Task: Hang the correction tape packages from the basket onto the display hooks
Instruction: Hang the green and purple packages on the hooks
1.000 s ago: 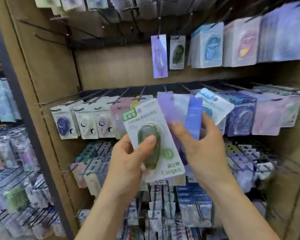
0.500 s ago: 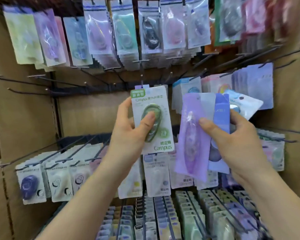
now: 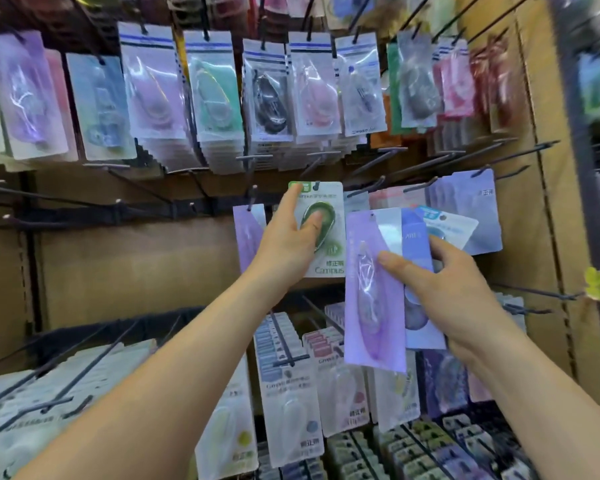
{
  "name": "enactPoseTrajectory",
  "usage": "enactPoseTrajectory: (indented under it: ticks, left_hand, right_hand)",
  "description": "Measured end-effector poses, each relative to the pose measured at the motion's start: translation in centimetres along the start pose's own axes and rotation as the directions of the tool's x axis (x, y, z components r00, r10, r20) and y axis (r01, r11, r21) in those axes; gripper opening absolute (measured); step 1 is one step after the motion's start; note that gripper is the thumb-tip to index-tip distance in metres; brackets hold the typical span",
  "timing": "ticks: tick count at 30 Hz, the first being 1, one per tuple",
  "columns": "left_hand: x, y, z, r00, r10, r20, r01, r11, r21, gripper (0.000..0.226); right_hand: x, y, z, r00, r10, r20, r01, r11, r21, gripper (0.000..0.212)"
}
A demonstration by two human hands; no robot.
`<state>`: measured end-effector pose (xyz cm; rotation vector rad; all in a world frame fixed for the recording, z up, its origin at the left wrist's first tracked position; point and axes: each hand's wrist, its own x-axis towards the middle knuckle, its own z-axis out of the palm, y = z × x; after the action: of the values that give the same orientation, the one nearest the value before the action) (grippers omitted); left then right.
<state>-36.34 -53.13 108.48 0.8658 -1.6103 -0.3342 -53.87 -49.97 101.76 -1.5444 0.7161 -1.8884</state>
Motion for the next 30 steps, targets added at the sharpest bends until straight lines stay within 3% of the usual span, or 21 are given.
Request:
enactPoseTrajectory:
  ticks: [5,9,12,18,22,30]
  left_hand:
    - [0.9,-0.8,-0.6,0.997,-0.077,0.020,0.075,0.992,0.105,0.066]
    - [1.1,-1.6,-1.2,0.994,-0.081,0.079,0.034,0.879,0.476,0.104]
    - [1.1,-2.3,-0.8,0.997,0.071,0.022,-0.063,0.654,0.753,0.081]
    - [3.1,-4.0,-1.1,0.971,0.237,0.025,-0.082,0.234,0.969,0.060]
    - [6.2,-5.6,-0.1,0.995,0.091,-0.029,0.008,0.219,0.976,0.038]
    - [10.4,-7.9,1.3,0.998,0.060,-0.004,-0.003,0.119,0.993,0.009]
  right_hand:
    - [0.7,0.5,0.1,1.000,0.006,0.009,-0.006,1.000,0.010,0.014]
    - [1.8,1.2,0.3,0.999,0.019,0.046,-0.020,1.000,0.018,0.016]
    - [2.8,1.8,0.6,0.996,0.040,0.076,-0.042,0.999,0.028,0.018]
    - [5.1,2.7,1.3,0.986,0.062,0.156,-0.073,0.995,0.065,0.020]
    - [6.5,3.7,1.8,0.980,0.071,0.188,-0.089,0.992,0.089,0.019]
    - [8.3,5.4,1.5,0.971,0.081,0.224,-0.112,0.986,0.128,0.016]
